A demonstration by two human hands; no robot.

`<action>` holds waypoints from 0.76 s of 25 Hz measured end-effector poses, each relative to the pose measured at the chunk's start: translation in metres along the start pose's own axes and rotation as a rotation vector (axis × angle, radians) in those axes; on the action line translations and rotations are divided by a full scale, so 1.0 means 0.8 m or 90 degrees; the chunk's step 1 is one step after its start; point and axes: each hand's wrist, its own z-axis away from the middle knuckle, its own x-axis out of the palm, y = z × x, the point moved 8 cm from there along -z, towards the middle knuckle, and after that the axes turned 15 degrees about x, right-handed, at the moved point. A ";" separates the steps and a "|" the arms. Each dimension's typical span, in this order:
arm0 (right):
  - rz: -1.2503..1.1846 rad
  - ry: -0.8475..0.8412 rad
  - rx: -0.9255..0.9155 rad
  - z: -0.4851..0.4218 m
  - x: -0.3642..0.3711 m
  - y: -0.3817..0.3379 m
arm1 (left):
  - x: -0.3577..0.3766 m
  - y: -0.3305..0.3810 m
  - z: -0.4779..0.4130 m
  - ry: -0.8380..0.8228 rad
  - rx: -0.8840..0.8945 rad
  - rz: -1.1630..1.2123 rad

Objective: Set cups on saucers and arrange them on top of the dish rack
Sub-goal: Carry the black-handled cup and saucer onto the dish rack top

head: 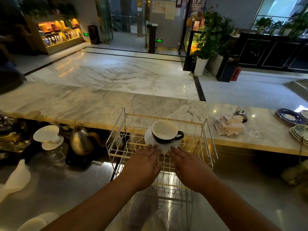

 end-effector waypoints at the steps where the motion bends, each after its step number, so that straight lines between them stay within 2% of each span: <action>1: 0.003 0.001 -0.003 0.001 0.002 0.000 | 0.001 0.000 0.000 0.000 0.000 -0.006; 19: -0.048 0.028 -0.040 -0.047 0.012 -0.040 | -0.015 -0.052 0.006 -0.024 -0.037 -0.044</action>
